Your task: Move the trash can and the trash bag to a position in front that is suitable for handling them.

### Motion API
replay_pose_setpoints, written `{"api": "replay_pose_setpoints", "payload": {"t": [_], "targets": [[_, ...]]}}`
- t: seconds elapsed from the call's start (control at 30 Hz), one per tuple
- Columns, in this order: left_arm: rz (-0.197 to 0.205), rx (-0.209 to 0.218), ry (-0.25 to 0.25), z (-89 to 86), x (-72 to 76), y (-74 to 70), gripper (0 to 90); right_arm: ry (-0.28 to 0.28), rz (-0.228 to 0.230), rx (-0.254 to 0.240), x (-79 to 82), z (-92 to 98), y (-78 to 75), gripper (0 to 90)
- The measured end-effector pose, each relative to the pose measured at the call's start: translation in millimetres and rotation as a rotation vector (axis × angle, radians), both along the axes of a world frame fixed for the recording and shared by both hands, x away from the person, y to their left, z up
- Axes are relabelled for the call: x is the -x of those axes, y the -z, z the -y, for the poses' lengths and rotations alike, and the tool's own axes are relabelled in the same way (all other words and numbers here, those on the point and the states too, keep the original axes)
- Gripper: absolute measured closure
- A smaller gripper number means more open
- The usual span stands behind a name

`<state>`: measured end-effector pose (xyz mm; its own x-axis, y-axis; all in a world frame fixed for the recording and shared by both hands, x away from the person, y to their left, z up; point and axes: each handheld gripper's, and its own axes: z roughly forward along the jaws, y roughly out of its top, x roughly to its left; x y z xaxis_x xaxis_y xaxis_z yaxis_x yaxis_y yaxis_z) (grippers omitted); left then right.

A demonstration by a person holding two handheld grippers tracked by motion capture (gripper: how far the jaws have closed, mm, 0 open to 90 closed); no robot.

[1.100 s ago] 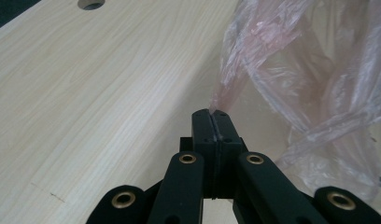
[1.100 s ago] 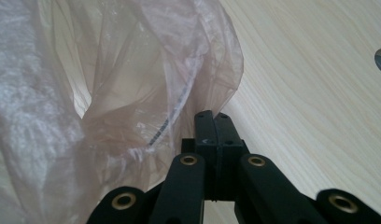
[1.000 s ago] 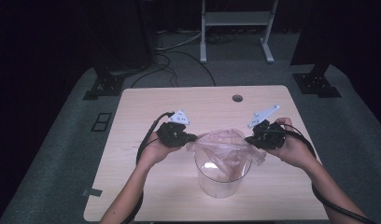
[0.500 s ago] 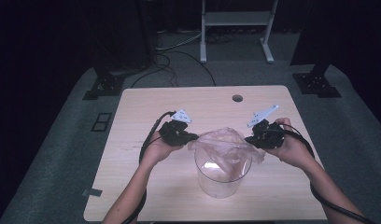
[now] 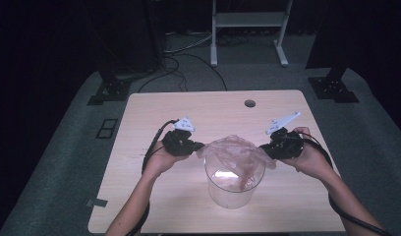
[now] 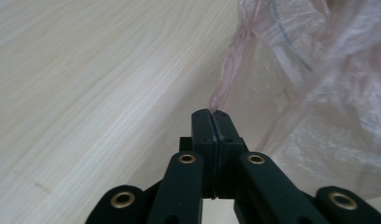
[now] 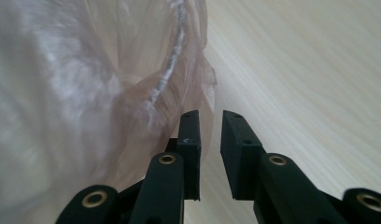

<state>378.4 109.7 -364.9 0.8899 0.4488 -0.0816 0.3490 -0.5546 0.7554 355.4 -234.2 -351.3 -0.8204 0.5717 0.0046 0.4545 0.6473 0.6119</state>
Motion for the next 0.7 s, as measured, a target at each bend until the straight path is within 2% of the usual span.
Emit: {"api": "replay_pose_setpoints", "payload": {"t": [0.17,0.33,0.43,0.53,0.7], "targets": [[0.030,0.036,0.033,-16.7,4.9,-16.2,75.3,-0.018,0.014,-0.048,8.1,17.1,-13.1,67.1],[0.050,0.046,0.111,-25.1,12.0,-27.0,64.4,-0.098,0.015,-0.108,21.9,28.2,-29.1,64.2],[0.051,0.073,0.168,-23.9,14.2,-29.2,59.0,-0.152,0.009,-0.113,29.3,28.9,-37.3,62.3],[0.058,0.072,0.218,-18.4,15.5,-31.5,53.4,-0.189,0.003,-0.119,33.8,29.2,-43.0,59.8],[0.059,0.064,0.235,-11.9,12.6,-35.3,47.2,-0.238,-0.007,-0.128,40.7,31.3,-50.1,56.3]]}}
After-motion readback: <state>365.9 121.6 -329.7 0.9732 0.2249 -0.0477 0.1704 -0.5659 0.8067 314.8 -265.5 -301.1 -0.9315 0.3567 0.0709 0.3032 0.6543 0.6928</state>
